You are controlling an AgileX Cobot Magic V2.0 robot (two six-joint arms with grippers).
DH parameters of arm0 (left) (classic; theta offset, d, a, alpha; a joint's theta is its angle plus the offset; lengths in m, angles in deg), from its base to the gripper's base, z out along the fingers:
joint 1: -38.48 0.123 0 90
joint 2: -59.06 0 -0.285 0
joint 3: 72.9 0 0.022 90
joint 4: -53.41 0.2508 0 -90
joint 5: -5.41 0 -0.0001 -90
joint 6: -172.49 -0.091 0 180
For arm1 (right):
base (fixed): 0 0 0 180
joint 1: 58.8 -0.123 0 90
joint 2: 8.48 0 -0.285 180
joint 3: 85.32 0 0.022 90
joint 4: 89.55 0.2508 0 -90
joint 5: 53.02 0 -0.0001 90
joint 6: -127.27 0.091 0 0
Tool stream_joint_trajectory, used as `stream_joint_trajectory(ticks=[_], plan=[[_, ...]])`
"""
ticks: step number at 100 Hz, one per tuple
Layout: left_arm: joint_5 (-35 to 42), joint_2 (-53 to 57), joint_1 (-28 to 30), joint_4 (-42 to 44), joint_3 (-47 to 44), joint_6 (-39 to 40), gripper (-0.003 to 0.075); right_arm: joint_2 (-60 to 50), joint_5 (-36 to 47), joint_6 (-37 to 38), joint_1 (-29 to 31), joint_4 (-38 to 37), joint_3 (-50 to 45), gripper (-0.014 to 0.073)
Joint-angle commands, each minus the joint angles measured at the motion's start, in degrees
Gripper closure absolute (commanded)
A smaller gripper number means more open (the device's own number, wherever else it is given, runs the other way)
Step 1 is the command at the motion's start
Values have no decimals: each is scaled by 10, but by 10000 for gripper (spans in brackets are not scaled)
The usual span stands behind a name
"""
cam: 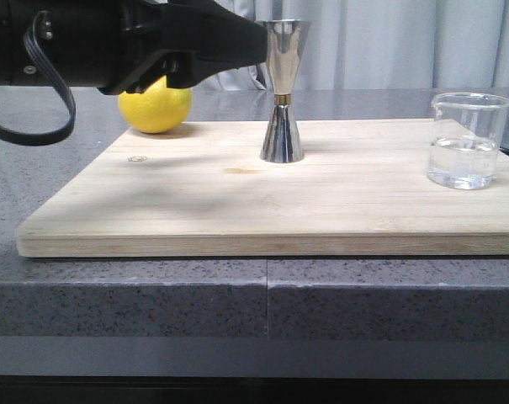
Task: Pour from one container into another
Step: 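Move the left gripper toward the steel jigger on the board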
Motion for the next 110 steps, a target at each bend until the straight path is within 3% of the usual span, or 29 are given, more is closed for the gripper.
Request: stream_joint_trajectory(ticks=[1, 15, 54, 110], plan=[[51, 5, 8, 18, 28, 27, 158, 35, 72, -1, -10, -12, 15, 185], [56, -18, 10, 55, 50, 52, 158, 85, 117, -1, -11, -12, 15, 185], [83, -79, 10, 51, 85, 55, 158, 154, 209, -1, -11, -27, 15, 185], [93, -156, 10, 60, 157, 75, 158, 205, 279, -1, -11, -31, 15, 186]])
